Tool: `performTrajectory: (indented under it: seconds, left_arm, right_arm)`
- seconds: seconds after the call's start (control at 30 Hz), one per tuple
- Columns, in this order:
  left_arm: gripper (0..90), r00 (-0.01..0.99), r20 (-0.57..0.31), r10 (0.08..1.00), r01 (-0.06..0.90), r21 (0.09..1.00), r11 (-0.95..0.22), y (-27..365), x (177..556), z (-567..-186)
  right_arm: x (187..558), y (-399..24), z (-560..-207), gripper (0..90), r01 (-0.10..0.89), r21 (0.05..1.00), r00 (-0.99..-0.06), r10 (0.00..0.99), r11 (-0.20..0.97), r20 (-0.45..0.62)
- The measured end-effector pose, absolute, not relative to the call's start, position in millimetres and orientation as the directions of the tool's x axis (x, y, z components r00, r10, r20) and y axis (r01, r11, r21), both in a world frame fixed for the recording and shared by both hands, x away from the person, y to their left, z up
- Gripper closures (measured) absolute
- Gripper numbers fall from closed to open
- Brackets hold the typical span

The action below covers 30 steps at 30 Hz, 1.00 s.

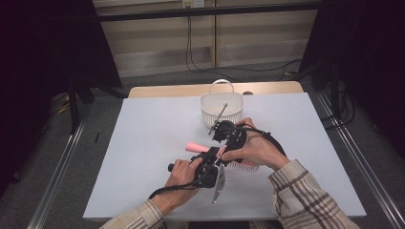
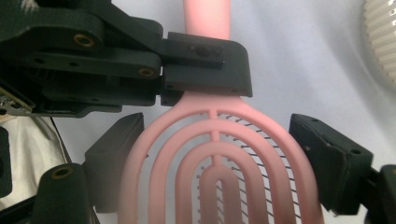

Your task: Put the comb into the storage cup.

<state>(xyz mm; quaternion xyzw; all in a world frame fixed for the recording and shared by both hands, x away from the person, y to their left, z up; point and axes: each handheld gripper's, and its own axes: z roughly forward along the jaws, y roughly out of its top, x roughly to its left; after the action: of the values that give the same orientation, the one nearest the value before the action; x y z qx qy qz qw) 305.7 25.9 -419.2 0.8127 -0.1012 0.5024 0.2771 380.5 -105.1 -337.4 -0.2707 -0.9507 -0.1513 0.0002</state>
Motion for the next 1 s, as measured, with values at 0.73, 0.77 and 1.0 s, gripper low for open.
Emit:
performTrajectory:
  seconds: [0.73, 0.77, 1.0]
  left_arm:
    - [80.7, 0.478, 0.868, 0.135, -0.434, 0.367, -0.823, 33.2, 311.5, -414.7]
    - [80.7, 0.485, 0.863, 0.145, -0.429, 0.379, -0.820, 33.7, 311.6, -415.0]
    - [80.7, 0.475, 0.867, 0.151, -0.421, 0.375, -0.826, 36.4, 314.0, -414.1]
  right_arm:
    - [381.5, -115.2, -332.5, 8.4, 0.513, 0.341, -0.854, 0.510, 0.788, 0.106]
    - [381.2, -116.1, -331.7, 8.5, 0.511, 0.343, -0.854, 0.509, 0.788, 0.104]
    - [377.4, -122.1, -326.5, 7.6, 0.506, 0.354, -0.856, 0.510, 0.787, 0.090]
